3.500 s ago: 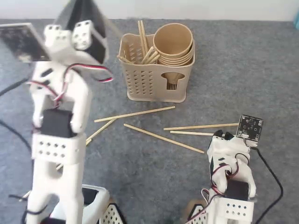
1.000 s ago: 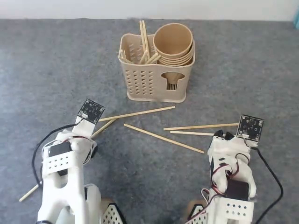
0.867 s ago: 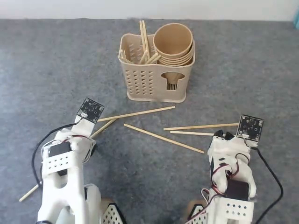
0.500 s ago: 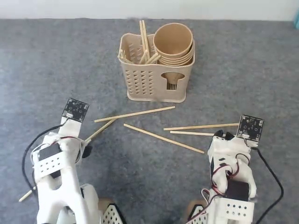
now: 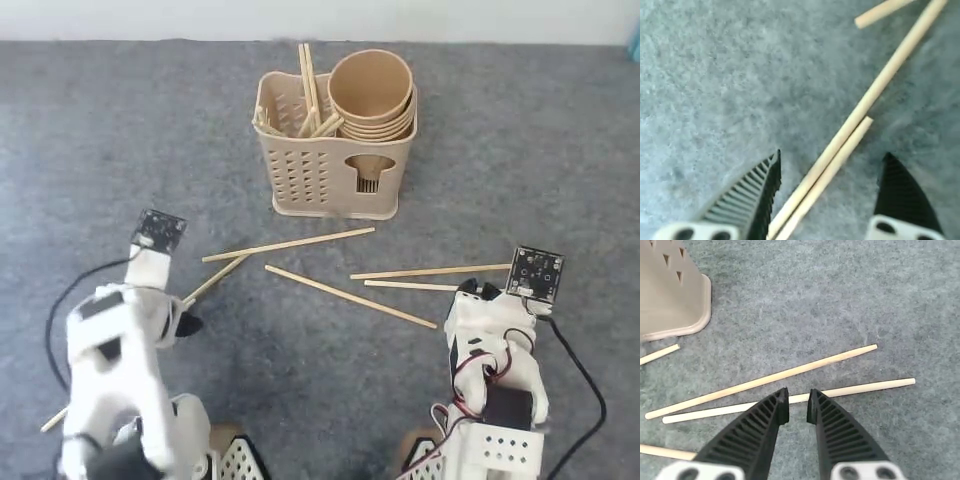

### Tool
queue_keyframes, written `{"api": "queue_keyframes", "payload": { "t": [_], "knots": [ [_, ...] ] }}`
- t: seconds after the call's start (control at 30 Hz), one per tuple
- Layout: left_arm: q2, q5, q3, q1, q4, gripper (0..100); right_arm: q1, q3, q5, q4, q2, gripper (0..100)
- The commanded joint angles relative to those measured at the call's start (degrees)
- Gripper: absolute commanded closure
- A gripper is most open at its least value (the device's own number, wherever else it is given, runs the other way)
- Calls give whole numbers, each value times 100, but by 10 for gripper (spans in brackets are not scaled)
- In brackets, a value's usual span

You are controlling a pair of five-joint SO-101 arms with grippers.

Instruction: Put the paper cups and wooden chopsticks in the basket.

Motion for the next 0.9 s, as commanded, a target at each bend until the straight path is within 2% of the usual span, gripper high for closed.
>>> {"api": "queue_keyframes", "payload": {
  "t": [0.0,0.1,0.2,0.23,0.4,0.53,0.87],
  "knots": [
    [932,-97,-884,-114,316,716,22,88,79,13,-119,926],
    [1644,-97,-1481,-105,800,805,22,88,79,4,-119,926],
    [2251,-97,-1965,-79,1407,981,22,88,79,4,-119,926],
    [2391,-97,-2079,-53,1618,999,22,88,79,4,-119,926],
    [2497,-756,-2501,26,2998,990,22,88,79,-4,-119,926],
    [2110,-835,-2747,211,4000,990,22,88,79,-4,-119,926],
    [404,-818,-3749,360,5152,989,22,88,79,-4,-119,926]
  ]
}}
